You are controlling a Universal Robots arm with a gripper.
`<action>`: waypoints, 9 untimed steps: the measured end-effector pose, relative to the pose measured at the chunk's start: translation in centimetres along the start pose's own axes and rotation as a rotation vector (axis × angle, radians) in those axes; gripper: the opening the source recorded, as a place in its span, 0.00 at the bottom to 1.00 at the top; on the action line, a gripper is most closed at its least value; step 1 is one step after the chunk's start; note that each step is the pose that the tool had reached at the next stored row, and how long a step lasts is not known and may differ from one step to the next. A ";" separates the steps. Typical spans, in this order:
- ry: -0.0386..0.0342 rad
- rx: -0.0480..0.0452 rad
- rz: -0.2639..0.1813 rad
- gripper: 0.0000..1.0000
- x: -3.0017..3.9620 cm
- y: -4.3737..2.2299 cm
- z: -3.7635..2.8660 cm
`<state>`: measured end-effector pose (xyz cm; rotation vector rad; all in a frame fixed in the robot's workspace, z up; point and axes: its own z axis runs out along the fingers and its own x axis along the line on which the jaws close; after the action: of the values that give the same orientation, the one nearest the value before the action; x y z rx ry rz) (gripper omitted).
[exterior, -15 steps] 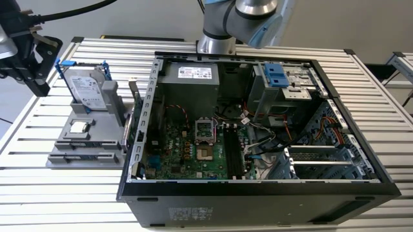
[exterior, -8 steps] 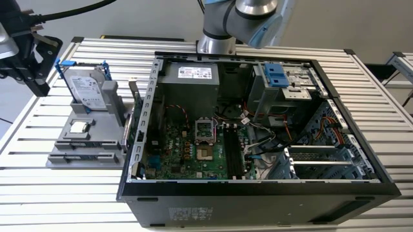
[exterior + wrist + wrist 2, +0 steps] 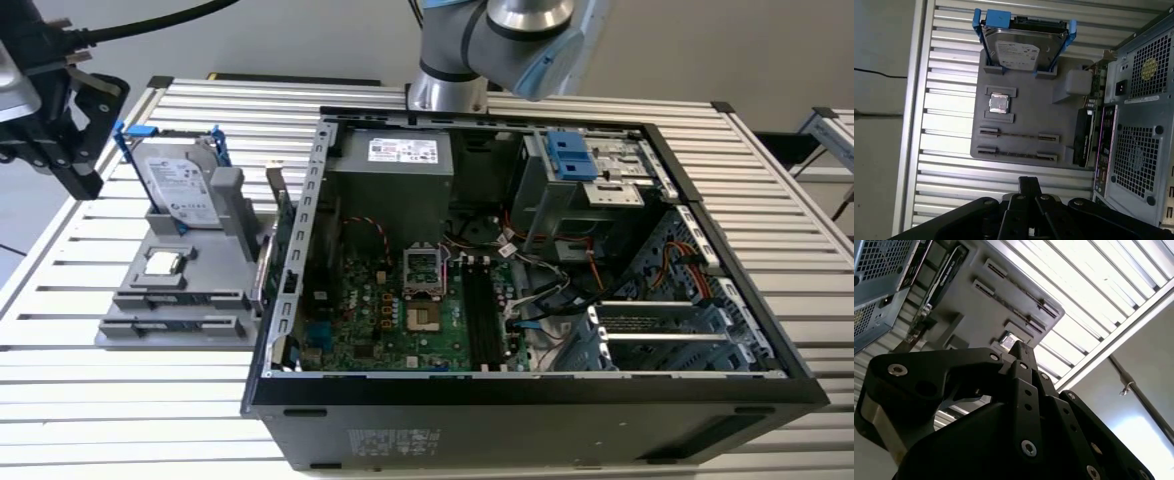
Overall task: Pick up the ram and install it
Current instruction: 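Pick up the ram and move it above insertion slot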
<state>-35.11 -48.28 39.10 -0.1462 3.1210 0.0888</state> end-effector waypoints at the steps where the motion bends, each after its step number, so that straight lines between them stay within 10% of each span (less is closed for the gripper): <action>1: 0.0001 0.0000 -0.002 0.00 0.00 0.00 0.00; 9: 0.0009 -0.0003 -0.015 0.00 0.00 0.00 0.00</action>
<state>-35.11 -48.28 39.10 -0.1700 3.1203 0.0890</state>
